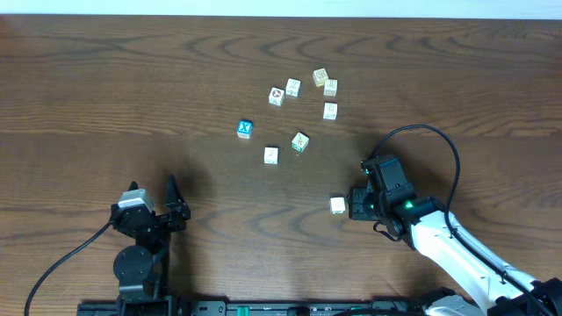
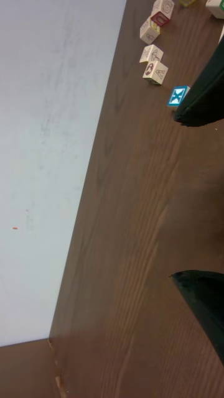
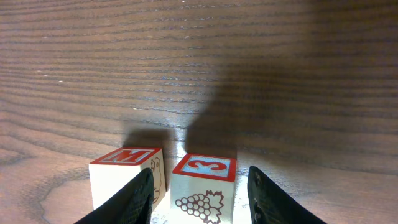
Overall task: Lift 4 blocks
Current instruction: 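Raise the right gripper and move it to the back block cluster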
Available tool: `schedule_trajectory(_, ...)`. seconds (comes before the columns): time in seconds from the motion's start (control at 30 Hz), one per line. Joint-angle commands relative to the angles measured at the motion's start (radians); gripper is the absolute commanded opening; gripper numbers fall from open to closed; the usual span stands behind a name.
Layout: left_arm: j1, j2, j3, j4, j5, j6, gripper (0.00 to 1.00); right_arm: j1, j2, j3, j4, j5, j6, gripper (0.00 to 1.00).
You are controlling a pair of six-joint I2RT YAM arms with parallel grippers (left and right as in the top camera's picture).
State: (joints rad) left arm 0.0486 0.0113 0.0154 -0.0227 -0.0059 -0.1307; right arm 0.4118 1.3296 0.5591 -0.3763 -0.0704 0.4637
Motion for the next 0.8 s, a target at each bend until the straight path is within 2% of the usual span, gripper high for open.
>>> schedule_trajectory(0.0, -0.004, -0.001, -0.011, -0.048, -0.024, 0.002, 0.74, 0.007, 0.006, 0.013, 0.002, 0.017, -0.008, 0.46)
schedule_trajectory(0.1, -0.004, -0.001, -0.011, -0.048, -0.024, 0.002, 0.74, 0.007, 0.006, 0.051, -0.011, 0.017, -0.013, 0.47)
schedule_trajectory(0.3, -0.004, -0.001, -0.011, -0.048, -0.024, 0.002, 0.74, 0.008, 0.006, 0.171, -0.101, 0.008, -0.127, 0.52)
schedule_trajectory(0.5, -0.004, -0.001, -0.011, -0.048, -0.024, 0.002, 0.75, 0.008, 0.006, 0.272, -0.161, -0.021, -0.283, 0.73)
schedule_trajectory(0.67, -0.004, -0.001, -0.011, -0.048, -0.024, 0.002, 0.74, 0.009, 0.063, 0.311, -0.12, -0.053, -0.367, 0.82)
schedule_trajectory(0.77, -0.004, -0.001, -0.011, -0.048, -0.024, 0.002, 0.74, 0.009, 0.149, 0.364, -0.113, -0.069, -0.415, 0.83)
